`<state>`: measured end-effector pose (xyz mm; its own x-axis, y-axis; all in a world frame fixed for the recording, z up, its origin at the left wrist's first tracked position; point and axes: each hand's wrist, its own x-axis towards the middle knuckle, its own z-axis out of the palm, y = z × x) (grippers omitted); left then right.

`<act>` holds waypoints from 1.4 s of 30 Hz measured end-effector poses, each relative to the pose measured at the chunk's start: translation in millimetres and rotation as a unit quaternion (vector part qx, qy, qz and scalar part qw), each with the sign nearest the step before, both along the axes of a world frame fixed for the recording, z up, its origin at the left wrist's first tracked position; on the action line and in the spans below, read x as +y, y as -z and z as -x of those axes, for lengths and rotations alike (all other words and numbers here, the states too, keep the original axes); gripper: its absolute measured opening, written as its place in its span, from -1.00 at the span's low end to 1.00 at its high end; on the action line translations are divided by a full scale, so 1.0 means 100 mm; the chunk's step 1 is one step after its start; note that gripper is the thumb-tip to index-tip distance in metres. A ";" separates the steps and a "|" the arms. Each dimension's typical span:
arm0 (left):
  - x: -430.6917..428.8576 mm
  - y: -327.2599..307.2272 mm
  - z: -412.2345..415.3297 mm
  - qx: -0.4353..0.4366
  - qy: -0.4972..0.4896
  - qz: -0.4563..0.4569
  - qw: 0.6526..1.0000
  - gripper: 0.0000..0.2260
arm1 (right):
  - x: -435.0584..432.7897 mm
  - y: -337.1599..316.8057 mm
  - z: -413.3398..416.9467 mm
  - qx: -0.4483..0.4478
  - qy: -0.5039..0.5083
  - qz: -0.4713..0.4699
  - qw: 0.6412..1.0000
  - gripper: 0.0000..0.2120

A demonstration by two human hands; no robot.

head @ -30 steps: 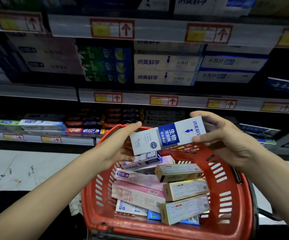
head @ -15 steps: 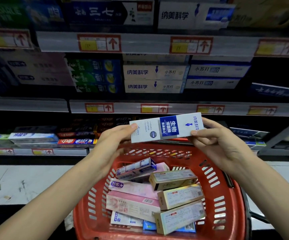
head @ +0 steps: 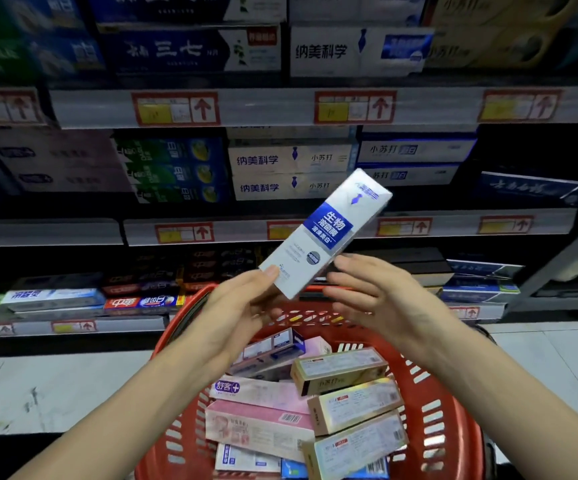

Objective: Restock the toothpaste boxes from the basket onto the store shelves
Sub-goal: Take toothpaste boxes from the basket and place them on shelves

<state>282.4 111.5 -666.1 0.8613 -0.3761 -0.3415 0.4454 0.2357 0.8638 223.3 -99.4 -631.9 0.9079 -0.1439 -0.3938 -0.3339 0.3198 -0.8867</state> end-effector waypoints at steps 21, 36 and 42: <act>0.01 -0.28 -0.17 -0.104 -0.044 -0.062 0.992 -0.55 | -0.15 -0.05 0.05 -0.041 -0.035 0.128 0.990 -0.49; 0.03 -0.65 -0.30 -0.160 -0.072 -0.027 0.984 -0.60 | -0.29 -0.37 0.02 -0.147 -0.003 0.140 0.979 -0.29; 0.01 -0.71 -0.26 -0.113 -0.085 0.010 0.990 -0.53 | -0.22 -0.38 0.05 -0.165 0.013 0.228 0.959 -0.61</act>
